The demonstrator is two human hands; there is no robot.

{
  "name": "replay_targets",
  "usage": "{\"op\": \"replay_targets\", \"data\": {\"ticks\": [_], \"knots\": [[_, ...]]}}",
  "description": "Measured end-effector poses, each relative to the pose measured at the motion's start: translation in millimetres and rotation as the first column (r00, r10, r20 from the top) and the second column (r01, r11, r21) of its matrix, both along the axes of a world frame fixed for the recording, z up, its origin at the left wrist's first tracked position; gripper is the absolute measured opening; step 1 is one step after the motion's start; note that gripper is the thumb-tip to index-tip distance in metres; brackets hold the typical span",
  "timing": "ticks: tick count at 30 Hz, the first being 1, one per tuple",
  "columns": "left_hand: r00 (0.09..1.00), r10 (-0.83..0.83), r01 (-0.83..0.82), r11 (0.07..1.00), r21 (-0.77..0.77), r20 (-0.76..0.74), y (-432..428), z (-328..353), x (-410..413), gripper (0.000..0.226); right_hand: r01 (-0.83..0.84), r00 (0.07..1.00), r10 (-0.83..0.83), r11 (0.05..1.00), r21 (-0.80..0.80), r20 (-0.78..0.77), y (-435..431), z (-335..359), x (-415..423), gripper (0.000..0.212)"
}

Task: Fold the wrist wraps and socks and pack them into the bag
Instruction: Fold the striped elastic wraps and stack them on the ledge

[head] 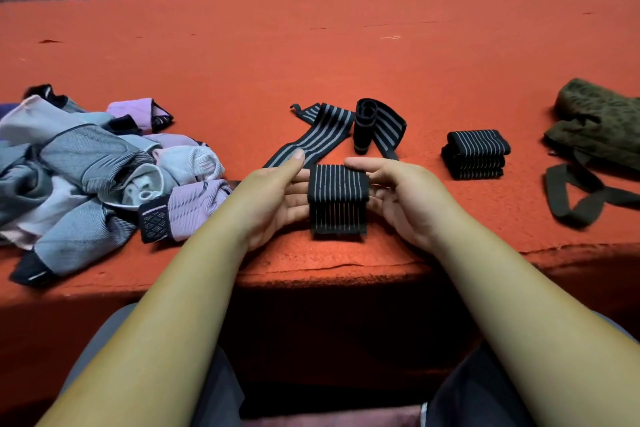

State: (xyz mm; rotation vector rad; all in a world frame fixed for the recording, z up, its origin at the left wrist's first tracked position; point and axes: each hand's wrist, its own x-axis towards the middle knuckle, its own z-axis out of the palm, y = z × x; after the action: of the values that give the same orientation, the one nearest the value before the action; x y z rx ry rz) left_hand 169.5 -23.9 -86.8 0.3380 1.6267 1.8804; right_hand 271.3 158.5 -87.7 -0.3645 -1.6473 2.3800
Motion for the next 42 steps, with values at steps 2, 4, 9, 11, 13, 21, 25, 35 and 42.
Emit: {"op": "replay_targets", "data": {"ticks": [2, 4, 9, 11, 13, 21, 25, 35, 42], "knots": [[0.998, -0.049, 0.049, 0.999, -0.002, -0.035, 0.0, -2.1, 0.0, 0.042, 0.022, 1.0, -0.02, 0.998, 0.065, -0.022, -0.3, -1.4, 1.1, 0.039], [0.994, -0.07, 0.07, 0.998, 0.004, -0.084, 0.0, -4.7, 0.5, 0.034, 0.031, 0.999, -0.028, 0.997, 0.075, -0.047, -0.6, -2.9, 1.5, 0.039], [0.977, 0.08, -0.071, 0.996, 0.057, -0.196, 1.8, -5.3, 0.6, 0.017, -0.007, 0.999, 0.001, 0.986, 0.168, 0.038, 0.5, -4.9, 1.5, 0.032], [0.968, 0.133, -0.119, 0.99, 0.077, -0.211, 3.5, -5.9, 0.4, 0.019, -0.058, 0.994, 0.036, 0.972, 0.227, 0.101, -0.1, -4.1, 4.1, 0.027], [0.961, 0.172, -0.156, 0.984, 0.089, -0.215, 5.4, -8.0, 1.2, 0.02, -0.089, 0.991, 0.059, 0.963, 0.255, 0.123, 0.5, -3.9, 6.4, 0.024], [0.991, 0.022, -0.026, 0.999, -0.03, -0.131, 2.9, -4.7, 3.8, 0.018, -0.008, 0.998, -0.01, 0.965, 0.261, 0.067, 5.4, -8.1, 4.1, 0.018], [0.99, 0.027, -0.029, 1.0, -0.012, -0.142, 5.7, -7.2, 4.7, 0.018, -0.024, 0.996, 0.003, 0.973, 0.232, 0.092, 6.8, -10.1, 4.1, 0.013], [0.98, 0.041, -0.043, 0.999, -0.003, -0.195, 25.9, -11.5, 12.1, 0.029, 0.146, 0.981, -0.189, 0.862, 0.485, 0.04, 25.2, -9.0, 12.2, 0.028], [0.963, 0.108, -0.111, 0.994, 0.001, -0.247, 69.2, -5.8, 27.8, 0.03, 0.346, 0.923, -0.377, 0.714, 0.609, -0.082, 49.1, -9.2, 27.7, 0.012]]}}
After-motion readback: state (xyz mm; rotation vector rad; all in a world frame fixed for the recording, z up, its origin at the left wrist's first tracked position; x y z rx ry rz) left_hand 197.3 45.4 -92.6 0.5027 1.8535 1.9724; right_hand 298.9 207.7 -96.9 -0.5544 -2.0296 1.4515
